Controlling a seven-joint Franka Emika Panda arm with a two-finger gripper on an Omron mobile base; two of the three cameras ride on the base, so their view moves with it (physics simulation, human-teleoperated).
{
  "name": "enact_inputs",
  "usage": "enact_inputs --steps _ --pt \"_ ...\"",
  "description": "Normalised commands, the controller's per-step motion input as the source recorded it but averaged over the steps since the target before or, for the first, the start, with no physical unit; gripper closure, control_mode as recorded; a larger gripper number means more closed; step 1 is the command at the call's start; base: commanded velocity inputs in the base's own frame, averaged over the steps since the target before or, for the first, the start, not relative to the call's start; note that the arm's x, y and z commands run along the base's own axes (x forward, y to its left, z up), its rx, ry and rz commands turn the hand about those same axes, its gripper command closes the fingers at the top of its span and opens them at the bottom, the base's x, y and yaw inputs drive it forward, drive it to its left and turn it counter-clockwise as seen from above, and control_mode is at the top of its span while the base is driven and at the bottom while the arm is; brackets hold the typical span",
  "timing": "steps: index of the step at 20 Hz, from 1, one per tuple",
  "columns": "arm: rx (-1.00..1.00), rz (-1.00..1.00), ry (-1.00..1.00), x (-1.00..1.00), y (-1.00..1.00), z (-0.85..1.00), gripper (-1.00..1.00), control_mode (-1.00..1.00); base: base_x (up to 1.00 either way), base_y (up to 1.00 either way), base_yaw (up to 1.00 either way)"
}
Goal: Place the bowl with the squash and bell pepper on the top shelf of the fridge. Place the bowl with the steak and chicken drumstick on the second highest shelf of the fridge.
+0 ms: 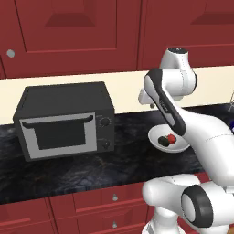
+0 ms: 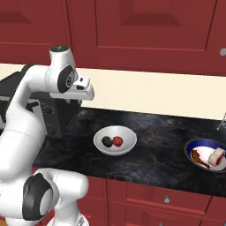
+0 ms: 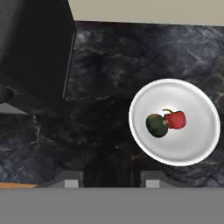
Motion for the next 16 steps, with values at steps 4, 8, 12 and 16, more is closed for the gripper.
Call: enact_inputs --steps 4,8,12,16 --pt "0.11 -0.14 0.0 -0.39 -0.47 -0.02 -1.0 -1.0 0.0 0.0 0.0" --pt "0.18 -0.39 0.05 -0.69 -1.0 -0.29 -1.0 -1.0 0.0 0.0 0.0" --pt "0.19 -0.55 0.22 -0.21 -1.0 -0.72 -1.0 -1.0 0.0 0.0 0.0" --pt "0.22 -0.58 0.25 -0.19 -1.0 -0.92 -1.0 -1.0 0.0 0.0 0.0"
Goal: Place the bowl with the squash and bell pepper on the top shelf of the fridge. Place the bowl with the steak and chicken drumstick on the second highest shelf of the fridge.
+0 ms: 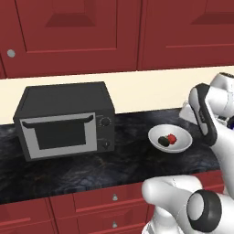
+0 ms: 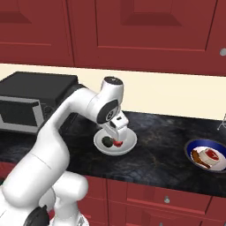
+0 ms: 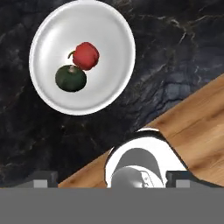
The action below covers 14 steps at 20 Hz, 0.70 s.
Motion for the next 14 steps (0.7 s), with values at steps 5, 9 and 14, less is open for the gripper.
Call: enact_inputs --steps 5,9,14 --pt "0.19 -0.41 0.23 0.13 -0.85 -0.89 -1.0 -1.0 0.0 0.0 0.0" --pt "0.13 -0.14 0.08 0.28 -0.29 -0.58 -1.0 -1.0 0.0 0.0 0.0" --pt "0.01 -0.14 0.03 0.71 -0.03 -0.55 -1.0 -1.0 0.0 0.0 0.0"
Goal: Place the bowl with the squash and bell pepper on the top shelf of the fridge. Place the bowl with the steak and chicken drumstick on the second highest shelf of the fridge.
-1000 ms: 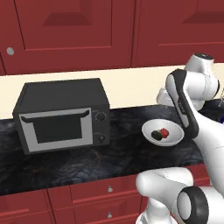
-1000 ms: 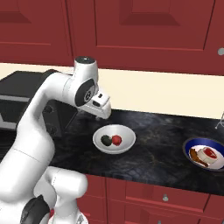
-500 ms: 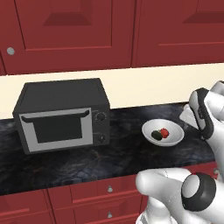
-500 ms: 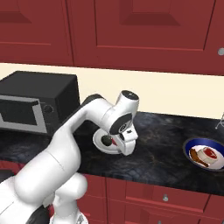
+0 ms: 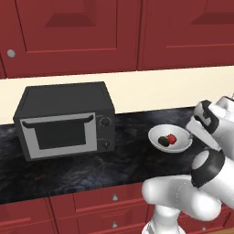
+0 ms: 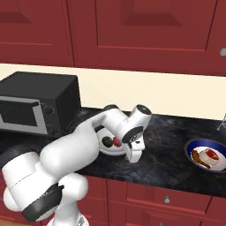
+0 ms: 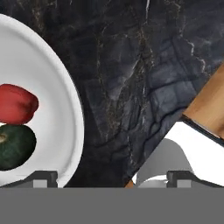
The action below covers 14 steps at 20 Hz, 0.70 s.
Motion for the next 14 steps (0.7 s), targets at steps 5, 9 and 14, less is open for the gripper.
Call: enact_inputs --steps 5,9,14 --pt "0.0 -0.11 0.01 0.7 0.0 -0.64 -1.0 -1.0 0.0 0.0 0.0" --pt "0.0 -0.05 0.01 0.44 0.0 -0.5 -1.0 -1.0 0.0 0.0 0.0" --pt "0.0 -0.04 0.0 0.35 0.0 -0.48 -1.0 -1.0 0.0 0.0 0.0"
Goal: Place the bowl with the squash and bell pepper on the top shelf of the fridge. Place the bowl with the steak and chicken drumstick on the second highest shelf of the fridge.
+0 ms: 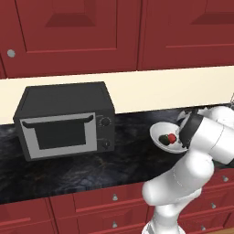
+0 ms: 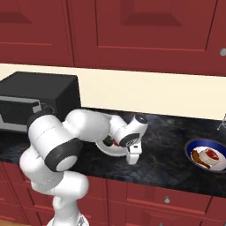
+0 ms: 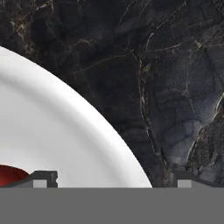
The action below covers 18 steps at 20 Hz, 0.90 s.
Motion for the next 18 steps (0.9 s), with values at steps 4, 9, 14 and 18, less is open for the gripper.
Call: enact_inputs --steps 4,9,14,18 --pt "0.0 0.0 0.0 0.06 0.0 -0.06 1.0 -1.0 0.0 0.0 0.0" --pt "0.0 0.0 -0.11 -0.16 0.04 0.23 1.0 -1.0 0.0 0.0 0.0" --pt "-0.04 0.0 -0.28 -0.47 0.36 0.97 1.0 -1.0 0.0 0.0 0.0" --pt "0.0 0.0 -0.21 -0.72 0.57 1.0 1.0 -1.0 0.0 0.0 0.0"
